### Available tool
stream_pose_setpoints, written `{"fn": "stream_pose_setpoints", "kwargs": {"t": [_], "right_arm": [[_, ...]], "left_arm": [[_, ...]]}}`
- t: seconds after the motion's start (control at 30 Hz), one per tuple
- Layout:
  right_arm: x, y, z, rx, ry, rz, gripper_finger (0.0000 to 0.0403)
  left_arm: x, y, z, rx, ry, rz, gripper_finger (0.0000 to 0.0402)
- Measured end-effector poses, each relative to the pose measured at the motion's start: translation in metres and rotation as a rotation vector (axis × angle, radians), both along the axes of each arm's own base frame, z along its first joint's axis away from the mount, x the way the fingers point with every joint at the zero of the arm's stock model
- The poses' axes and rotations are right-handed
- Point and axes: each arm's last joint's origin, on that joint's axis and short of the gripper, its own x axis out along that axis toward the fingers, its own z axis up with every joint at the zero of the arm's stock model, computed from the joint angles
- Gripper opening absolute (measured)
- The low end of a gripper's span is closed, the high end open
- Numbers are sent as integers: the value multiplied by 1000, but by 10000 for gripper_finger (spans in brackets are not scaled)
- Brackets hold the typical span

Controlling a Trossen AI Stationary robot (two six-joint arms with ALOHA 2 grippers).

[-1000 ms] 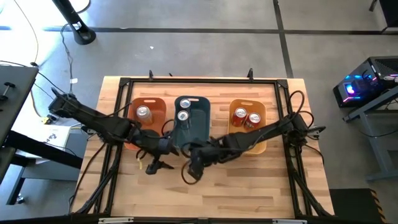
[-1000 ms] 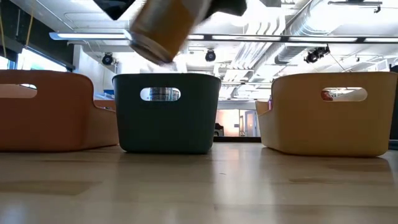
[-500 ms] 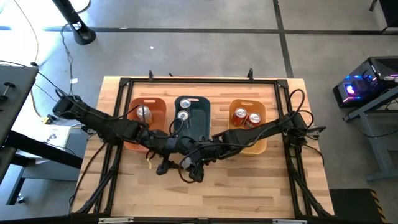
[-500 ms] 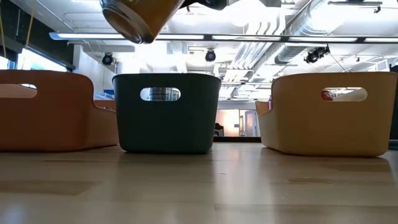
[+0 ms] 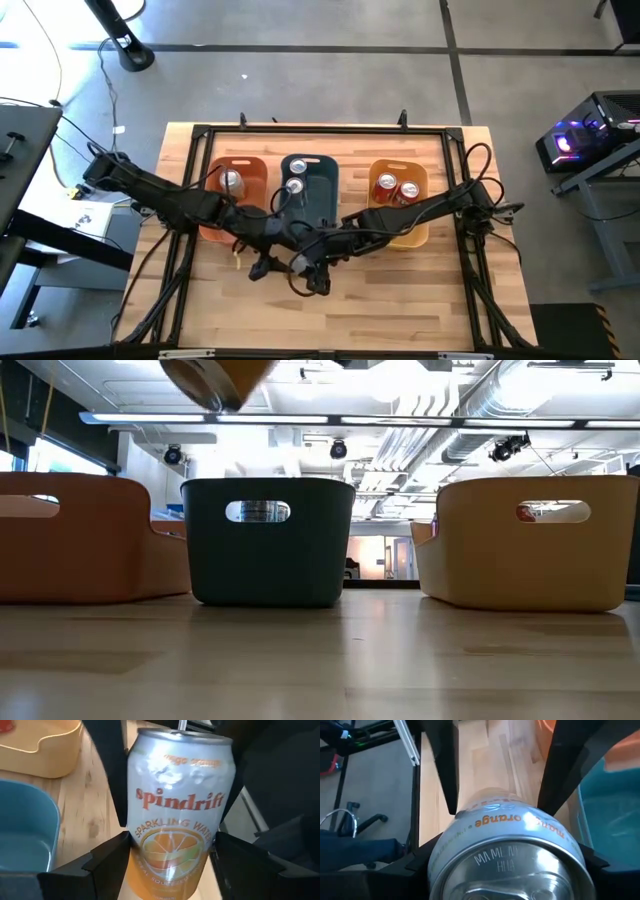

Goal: Sort soda cans
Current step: Put the yellow-white soda can into the orange bin

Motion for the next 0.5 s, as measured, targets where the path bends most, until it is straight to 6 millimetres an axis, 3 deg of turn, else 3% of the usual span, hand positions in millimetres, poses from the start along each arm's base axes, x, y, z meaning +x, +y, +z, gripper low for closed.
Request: {"fn": "stream_pose_setpoints", "kwargs": {"t": [0.23, 0.37, 0.5], "right_arm": [[-1, 0, 19, 1, -61, 20, 273], [-1, -1, 19, -38, -70, 4, 273], [-2, -3, 17, -46, -42, -26, 273]], "left_arm": [[-5, -3, 17, -73, -110, 15, 280], [-10, 3, 17, 59, -120, 100, 280], [-9, 9, 18, 16, -91, 186, 280]]}}
